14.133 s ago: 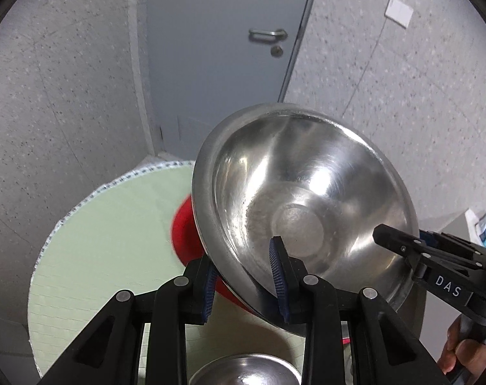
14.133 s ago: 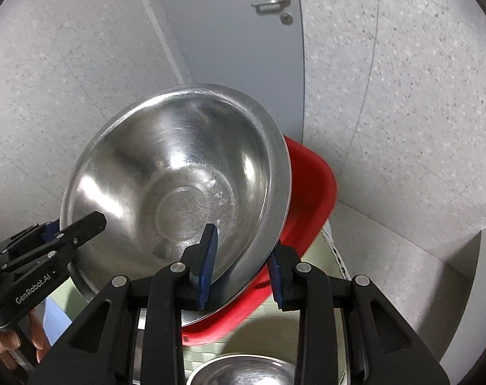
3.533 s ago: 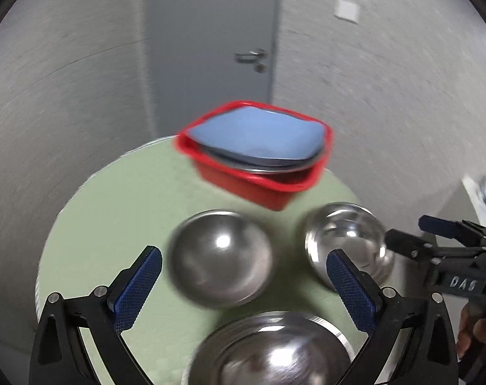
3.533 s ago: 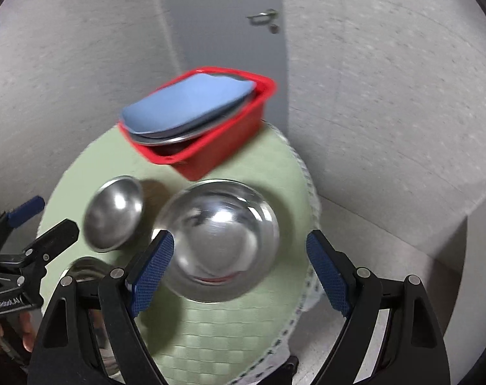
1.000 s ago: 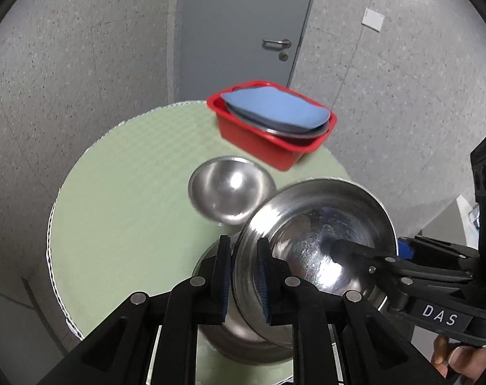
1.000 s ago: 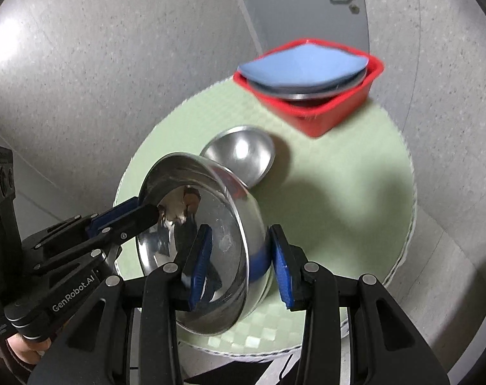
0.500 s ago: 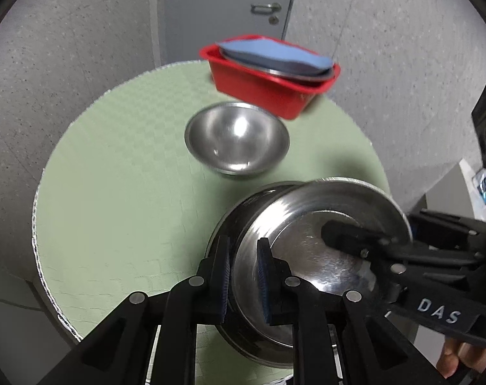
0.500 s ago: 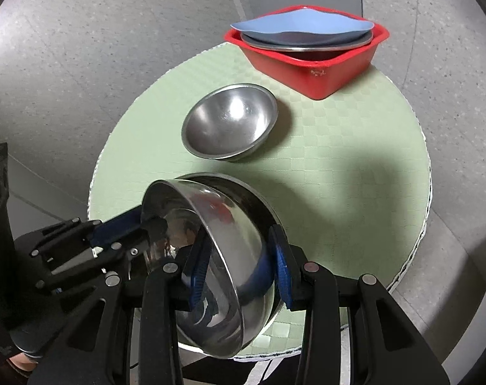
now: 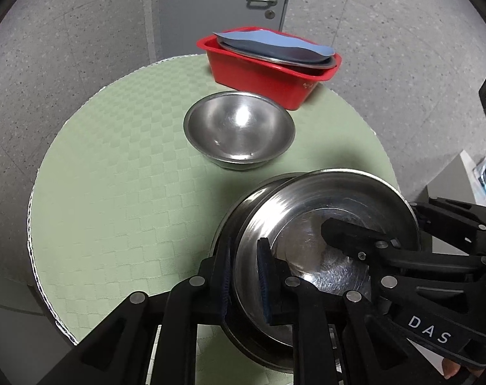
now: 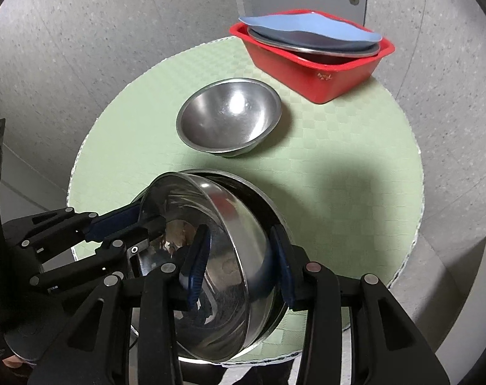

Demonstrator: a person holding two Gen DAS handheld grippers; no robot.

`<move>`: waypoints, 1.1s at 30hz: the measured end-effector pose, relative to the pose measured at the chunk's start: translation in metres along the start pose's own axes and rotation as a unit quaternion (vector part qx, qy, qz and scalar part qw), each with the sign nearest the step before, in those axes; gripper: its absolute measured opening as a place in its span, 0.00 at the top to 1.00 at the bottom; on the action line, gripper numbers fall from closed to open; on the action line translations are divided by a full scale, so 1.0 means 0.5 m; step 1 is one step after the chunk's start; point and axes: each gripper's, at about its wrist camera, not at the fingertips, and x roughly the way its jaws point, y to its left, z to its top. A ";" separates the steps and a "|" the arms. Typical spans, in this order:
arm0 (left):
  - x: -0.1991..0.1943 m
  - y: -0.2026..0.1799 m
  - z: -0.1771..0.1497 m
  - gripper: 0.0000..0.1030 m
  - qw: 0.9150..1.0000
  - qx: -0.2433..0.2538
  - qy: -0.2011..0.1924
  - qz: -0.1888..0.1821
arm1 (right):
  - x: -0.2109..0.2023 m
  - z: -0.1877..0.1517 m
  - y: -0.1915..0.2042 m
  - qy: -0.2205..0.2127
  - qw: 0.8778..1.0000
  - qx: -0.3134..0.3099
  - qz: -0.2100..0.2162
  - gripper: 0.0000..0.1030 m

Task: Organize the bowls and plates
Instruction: 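Lift the held bowl with both grippers and lower it into the other large steel bowl, then open both grippers to release the nested bowl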

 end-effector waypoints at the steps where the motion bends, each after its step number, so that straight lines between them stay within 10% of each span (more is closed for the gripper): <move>1: 0.000 -0.001 -0.002 0.89 1.000 0.000 0.000 0.001 | -0.002 0.000 0.000 0.000 1.000 -0.002 -0.002 0.62; 19: -0.038 0.003 -0.008 0.76 1.000 -0.004 -0.017 -0.005 | -0.031 0.002 0.005 -0.027 0.997 -0.021 -0.072 0.53; 24: -0.075 0.012 -0.014 0.34 0.998 -0.006 -0.052 0.020 | -0.039 -0.001 -0.019 -0.031 0.998 0.004 -0.059 0.47; 33: -0.117 0.025 -0.044 0.20 0.997 -0.023 -0.076 0.024 | -0.051 -0.014 -0.028 -0.041 0.998 0.021 -0.035 0.32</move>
